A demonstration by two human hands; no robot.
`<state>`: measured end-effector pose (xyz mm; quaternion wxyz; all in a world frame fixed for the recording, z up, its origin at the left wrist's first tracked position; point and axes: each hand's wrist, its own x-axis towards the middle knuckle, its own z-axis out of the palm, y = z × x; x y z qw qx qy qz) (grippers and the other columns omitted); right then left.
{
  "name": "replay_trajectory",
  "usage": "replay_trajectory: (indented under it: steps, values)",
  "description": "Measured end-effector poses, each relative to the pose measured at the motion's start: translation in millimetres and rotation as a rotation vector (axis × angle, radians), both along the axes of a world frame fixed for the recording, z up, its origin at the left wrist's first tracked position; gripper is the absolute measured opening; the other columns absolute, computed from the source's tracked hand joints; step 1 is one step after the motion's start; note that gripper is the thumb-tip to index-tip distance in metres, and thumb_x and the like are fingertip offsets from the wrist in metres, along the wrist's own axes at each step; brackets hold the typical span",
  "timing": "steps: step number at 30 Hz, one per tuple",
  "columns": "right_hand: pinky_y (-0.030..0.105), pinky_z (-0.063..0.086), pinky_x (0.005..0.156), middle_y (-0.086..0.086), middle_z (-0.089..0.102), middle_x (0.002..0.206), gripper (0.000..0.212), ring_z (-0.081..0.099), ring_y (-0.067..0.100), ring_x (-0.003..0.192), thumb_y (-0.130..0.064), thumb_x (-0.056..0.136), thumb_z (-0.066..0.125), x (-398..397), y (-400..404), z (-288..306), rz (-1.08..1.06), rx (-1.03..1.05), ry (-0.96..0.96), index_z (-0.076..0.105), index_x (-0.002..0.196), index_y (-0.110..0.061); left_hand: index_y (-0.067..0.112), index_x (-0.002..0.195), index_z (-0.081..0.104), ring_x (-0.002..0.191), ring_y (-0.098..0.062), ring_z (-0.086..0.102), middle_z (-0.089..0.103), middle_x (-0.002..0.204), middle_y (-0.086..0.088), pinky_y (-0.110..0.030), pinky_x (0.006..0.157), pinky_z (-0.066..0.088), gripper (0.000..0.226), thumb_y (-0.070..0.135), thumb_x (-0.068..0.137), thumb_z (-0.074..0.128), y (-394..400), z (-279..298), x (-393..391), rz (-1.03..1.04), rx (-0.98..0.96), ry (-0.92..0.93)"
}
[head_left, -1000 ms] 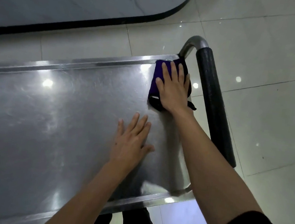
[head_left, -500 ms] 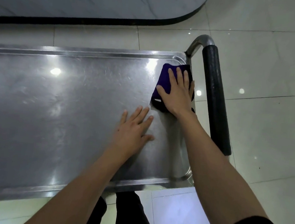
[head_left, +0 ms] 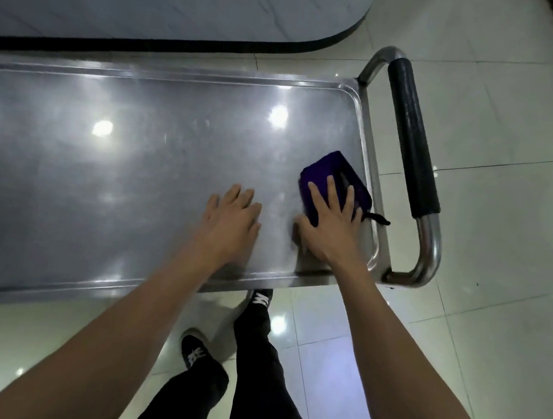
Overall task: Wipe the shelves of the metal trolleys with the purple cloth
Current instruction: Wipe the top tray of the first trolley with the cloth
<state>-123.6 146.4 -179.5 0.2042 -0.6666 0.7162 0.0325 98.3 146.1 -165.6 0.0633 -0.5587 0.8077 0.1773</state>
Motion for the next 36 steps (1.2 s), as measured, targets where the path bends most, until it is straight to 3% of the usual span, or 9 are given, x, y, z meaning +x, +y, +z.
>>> replay_trajectory:
  steps: [5,11,16,19,25,30,36]
  values:
    - [0.061,0.006,0.121,-0.009,-0.004,0.169,0.066,-0.011,0.03,0.154,-0.055,0.099,0.04,26,56,7,-0.012,0.031,0.01,0.013,0.158,-0.042,0.019,0.122,0.056,0.137,-0.024,0.033,0.045,0.141,-0.002,-0.049,0.105,0.036,0.031,0.037,0.101,0.041,51,7,27,0.039,0.031,0.038]
    - [0.067,0.018,0.116,-0.007,-0.003,0.169,0.068,-0.002,0.034,0.153,-0.052,0.1,0.043,21,74,7,0.082,0.032,0.087,0.009,0.158,-0.041,0.019,0.12,0.059,0.137,-0.026,0.036,0.049,0.141,-0.004,-0.044,0.105,0.037,0.029,0.036,0.1,0.046,85,8,48,0.099,0.077,0.131]
    - [0.07,0.01,0.117,-0.006,-0.017,0.167,0.069,-0.009,0.041,0.152,-0.055,0.101,0.04,15,36,-2,0.142,0.032,0.165,0.004,0.158,-0.042,0.019,0.137,0.059,0.145,-0.029,0.033,0.046,0.153,-0.006,-0.045,0.115,0.033,0.039,0.032,0.1,0.053,97,3,71,0.211,0.059,0.242]
    - [0.069,0.005,0.117,-0.005,-0.017,0.167,0.068,-0.01,0.043,0.151,-0.055,0.102,0.038,17,31,-11,0.115,0.046,0.11,0.002,0.158,-0.043,0.019,0.13,0.062,0.14,-0.028,0.038,0.052,0.146,-0.005,-0.043,0.109,0.039,0.034,0.032,0.099,0.052,96,-3,74,0.17,0.02,0.211]
    - [0.061,0.02,0.116,0.001,0.011,0.168,0.06,0.015,0.042,0.147,-0.05,0.102,0.039,24,42,-17,0.071,-0.128,0.145,0.02,0.158,-0.04,0.017,0.12,0.062,0.134,-0.024,0.041,0.054,0.137,-0.001,-0.046,0.101,0.043,0.029,0.034,0.1,0.051,90,-2,57,0.14,0.021,0.194]
    - [0.054,0.042,0.101,0.002,0.029,0.161,0.049,0.037,0.04,0.126,-0.038,0.102,0.047,24,50,-14,0.05,-0.198,0.118,0.039,0.15,-0.038,0.019,0.128,0.06,0.137,-0.024,0.038,0.052,0.142,-0.001,-0.047,0.104,0.042,0.033,0.033,0.102,0.048,95,2,39,0.146,0.073,0.188]
    - [0.05,0.046,0.096,0.002,0.033,0.159,0.046,0.04,0.037,0.121,-0.028,0.102,0.051,25,76,-9,0.136,-0.187,0.023,0.046,0.147,-0.035,0.021,0.134,0.059,0.139,-0.025,0.037,0.052,0.144,-0.001,-0.046,0.106,0.04,0.035,0.034,0.103,0.048,118,6,31,0.197,0.095,0.189]
